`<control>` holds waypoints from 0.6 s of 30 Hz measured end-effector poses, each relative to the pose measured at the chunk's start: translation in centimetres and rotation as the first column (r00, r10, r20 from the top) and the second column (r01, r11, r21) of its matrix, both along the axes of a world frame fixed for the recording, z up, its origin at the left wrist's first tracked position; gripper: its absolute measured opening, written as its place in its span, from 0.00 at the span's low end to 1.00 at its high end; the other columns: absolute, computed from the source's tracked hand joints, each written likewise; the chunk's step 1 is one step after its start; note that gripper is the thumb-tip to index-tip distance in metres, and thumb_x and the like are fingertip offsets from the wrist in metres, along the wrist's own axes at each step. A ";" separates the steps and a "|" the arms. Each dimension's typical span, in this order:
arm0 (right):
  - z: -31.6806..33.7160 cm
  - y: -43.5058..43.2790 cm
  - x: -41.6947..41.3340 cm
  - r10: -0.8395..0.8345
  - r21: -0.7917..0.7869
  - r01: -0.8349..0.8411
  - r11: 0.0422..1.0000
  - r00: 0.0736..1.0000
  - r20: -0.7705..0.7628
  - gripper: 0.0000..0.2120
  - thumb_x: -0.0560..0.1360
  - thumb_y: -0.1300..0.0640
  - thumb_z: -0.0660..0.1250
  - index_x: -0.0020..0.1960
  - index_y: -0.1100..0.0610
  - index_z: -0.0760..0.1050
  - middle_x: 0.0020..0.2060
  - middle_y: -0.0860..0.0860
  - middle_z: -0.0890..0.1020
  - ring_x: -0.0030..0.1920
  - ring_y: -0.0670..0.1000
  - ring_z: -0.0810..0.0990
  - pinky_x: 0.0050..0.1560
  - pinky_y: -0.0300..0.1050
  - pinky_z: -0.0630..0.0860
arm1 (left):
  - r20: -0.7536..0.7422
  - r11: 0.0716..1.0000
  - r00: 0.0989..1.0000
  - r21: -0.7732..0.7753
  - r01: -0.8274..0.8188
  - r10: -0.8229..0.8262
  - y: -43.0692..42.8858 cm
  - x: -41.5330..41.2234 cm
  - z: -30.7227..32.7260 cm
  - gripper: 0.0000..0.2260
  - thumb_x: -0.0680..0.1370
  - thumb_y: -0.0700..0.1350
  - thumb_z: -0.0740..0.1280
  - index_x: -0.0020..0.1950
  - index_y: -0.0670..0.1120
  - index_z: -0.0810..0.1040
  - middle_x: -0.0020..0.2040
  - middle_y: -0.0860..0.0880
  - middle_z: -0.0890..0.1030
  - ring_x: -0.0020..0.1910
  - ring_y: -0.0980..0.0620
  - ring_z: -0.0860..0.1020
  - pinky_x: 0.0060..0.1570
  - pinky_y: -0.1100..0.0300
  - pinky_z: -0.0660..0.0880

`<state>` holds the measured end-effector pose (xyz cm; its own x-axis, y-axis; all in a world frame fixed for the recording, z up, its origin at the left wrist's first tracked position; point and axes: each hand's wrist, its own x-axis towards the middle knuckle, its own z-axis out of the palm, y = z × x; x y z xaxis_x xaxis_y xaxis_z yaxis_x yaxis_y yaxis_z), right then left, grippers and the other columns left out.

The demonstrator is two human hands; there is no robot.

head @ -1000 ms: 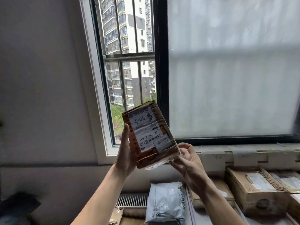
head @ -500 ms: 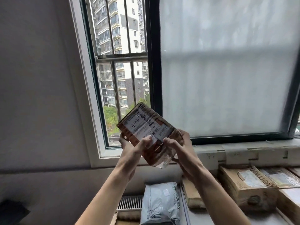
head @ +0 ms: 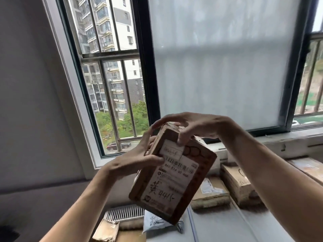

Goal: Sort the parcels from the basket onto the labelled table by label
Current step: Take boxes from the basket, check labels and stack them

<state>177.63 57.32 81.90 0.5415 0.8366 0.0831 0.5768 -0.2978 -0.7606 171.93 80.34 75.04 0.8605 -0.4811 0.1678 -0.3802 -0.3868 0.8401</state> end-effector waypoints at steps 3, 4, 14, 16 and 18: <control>-0.4 -0.9 0.4 -0.120 0.126 0.121 0.985 0.993 -0.020 0.39 0.61 0.44 0.75 0.72 0.42 0.74 0.71 0.46 0.75 0.66 0.50 0.80 0.59 0.49 0.83 | -0.074 0.959 0.992 -0.257 -0.118 0.102 -0.9 0.3 -0.7 0.52 0.63 0.54 0.77 0.79 0.71 0.50 0.69 0.42 0.79 0.63 0.40 0.82 0.63 0.35 0.77; -0.2 -1.0 0.2 -0.204 0.135 0.196 0.971 0.978 0.046 0.37 0.61 0.40 0.75 0.71 0.40 0.75 0.71 0.44 0.75 0.65 0.47 0.79 0.56 0.44 0.82 | -0.107 0.933 0.988 -0.332 -0.137 0.107 -1.2 0.4 -1.0 0.51 0.63 0.53 0.78 0.79 0.70 0.52 0.67 0.40 0.81 0.62 0.37 0.82 0.63 0.32 0.75; -4.5 -2.3 -1.9 -0.087 0.606 0.286 0.742 0.938 -0.337 0.42 0.68 0.39 0.77 0.76 0.50 0.64 0.65 0.61 0.81 0.64 0.61 0.81 0.62 0.64 0.78 | -0.107 0.705 0.969 -0.669 -0.234 0.221 -4.3 -1.4 0.1 0.43 0.66 0.47 0.77 0.78 0.61 0.64 0.62 0.39 0.83 0.60 0.34 0.83 0.55 0.32 0.79; -5.8 -2.2 -2.6 0.083 0.697 0.231 0.679 0.919 -0.386 0.49 0.66 0.40 0.80 0.78 0.53 0.60 0.65 0.69 0.78 0.62 0.66 0.81 0.56 0.65 0.81 | -0.112 0.688 0.969 -0.686 -0.237 0.222 -4.9 -1.6 0.1 0.43 0.65 0.47 0.78 0.77 0.63 0.65 0.64 0.37 0.82 0.60 0.33 0.82 0.56 0.30 0.78; -6.2 -2.3 -3.0 0.150 0.753 0.227 0.618 0.906 -0.396 0.51 0.65 0.41 0.81 0.79 0.52 0.58 0.66 0.72 0.75 0.60 0.69 0.80 0.53 0.66 0.80 | -0.118 0.674 0.970 -0.701 -0.232 0.212 -5.3 -2.0 0.0 0.44 0.65 0.46 0.78 0.78 0.62 0.65 0.65 0.37 0.81 0.61 0.34 0.82 0.56 0.30 0.79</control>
<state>174.63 55.01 75.71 0.7103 0.5338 0.4589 0.1827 0.4897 -0.8525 169.95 75.05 75.05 0.9349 -0.0230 0.3540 -0.3371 0.2534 0.9067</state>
